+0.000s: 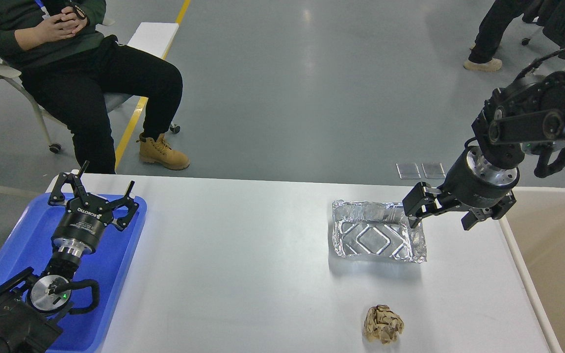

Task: Tidy desktop
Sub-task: 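Release the foil tray and lift the right gripper away from it, then lower the right gripper to the foil tray's edge and grasp it, then lift the foil tray with the right gripper toward the white bin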

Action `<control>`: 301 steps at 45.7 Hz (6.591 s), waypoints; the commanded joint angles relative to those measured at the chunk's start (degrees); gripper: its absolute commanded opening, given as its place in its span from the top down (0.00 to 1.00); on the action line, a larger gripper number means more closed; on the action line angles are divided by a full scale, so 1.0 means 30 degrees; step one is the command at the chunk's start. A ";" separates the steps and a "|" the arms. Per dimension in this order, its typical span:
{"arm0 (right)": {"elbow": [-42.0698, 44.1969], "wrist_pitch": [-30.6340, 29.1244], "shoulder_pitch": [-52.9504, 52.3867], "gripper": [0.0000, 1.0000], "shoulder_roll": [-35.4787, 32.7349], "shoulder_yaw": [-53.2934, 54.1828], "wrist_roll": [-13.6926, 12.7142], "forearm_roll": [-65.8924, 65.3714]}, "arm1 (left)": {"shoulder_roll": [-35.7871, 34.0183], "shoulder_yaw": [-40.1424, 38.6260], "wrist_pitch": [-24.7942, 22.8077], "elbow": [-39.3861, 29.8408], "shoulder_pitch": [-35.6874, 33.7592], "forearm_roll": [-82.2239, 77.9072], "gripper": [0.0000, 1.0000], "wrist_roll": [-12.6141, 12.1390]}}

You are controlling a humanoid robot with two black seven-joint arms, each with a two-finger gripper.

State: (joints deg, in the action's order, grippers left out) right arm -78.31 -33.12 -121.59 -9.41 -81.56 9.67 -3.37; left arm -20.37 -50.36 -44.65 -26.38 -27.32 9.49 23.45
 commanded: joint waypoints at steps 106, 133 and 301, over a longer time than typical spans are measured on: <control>0.9664 0.8869 1.1023 0.00 -0.1959 0.2342 0.0117 -0.0281 | -0.0007 0.0000 0.0000 -0.0024 -0.0005 0.0000 0.01 -0.0025; 1.2744 1.1273 1.7003 0.00 -0.1901 0.5007 0.0293 -0.0515 | -0.0007 0.0000 0.0000 0.0005 -0.0006 0.0000 0.01 -0.0025; -0.2813 0.2484 -0.4442 1.00 -0.6852 0.0965 0.2110 -0.5408 | 0.0022 0.0000 0.0000 0.0005 -0.0006 0.0000 0.01 0.0004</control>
State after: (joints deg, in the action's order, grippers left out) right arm -87.18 -23.44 -133.38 -29.78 -78.72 16.02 -20.97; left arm -20.30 -50.36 -44.65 -26.37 -27.33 9.49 23.37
